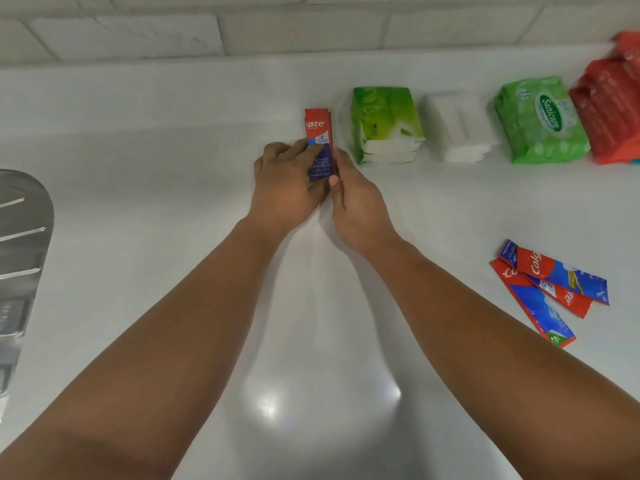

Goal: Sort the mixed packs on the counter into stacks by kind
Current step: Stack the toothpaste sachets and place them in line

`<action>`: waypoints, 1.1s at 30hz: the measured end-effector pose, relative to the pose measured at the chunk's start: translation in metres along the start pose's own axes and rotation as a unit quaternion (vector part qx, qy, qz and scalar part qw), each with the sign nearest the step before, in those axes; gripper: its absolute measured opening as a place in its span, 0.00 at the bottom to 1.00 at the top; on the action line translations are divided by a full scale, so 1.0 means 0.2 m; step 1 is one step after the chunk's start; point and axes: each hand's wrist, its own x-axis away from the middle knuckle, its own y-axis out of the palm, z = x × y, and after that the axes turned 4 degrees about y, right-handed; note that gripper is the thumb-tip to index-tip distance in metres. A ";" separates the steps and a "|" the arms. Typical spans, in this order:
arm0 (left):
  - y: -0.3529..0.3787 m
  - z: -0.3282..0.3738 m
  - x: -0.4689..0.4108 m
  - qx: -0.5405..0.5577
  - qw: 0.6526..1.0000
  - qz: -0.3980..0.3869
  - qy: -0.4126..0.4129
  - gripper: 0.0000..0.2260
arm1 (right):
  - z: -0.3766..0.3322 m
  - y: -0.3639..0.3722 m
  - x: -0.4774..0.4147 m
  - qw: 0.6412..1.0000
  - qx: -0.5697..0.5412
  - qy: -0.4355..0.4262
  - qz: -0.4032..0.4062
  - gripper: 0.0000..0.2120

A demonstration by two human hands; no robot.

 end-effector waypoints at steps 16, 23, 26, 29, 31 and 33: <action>-0.01 0.05 0.10 0.053 0.998 -0.003 -0.026 0.28 | 0.00 -0.05 0.17 0.999 -0.017 0.012 0.047 0.21; -0.06 0.42 0.41 0.123 0.989 0.051 -0.062 0.18 | 0.07 -0.22 0.53 0.998 -0.041 0.034 0.043 0.19; -0.05 0.62 0.48 0.152 0.985 0.005 -0.084 0.17 | 0.11 -0.41 0.61 0.996 -0.051 0.060 0.050 0.17; -0.02 0.83 0.51 0.163 0.983 -0.023 -0.081 0.16 | 0.18 -0.64 0.68 0.995 -0.030 0.060 0.077 0.16; 0.01 0.97 0.50 0.157 0.985 -0.041 -0.064 0.15 | 0.25 -0.80 0.72 0.994 -0.002 0.060 0.088 0.15; 0.06 1.10 0.48 0.151 0.987 -0.057 -0.027 0.14 | 0.36 -0.96 0.75 0.992 0.046 0.072 0.090 0.15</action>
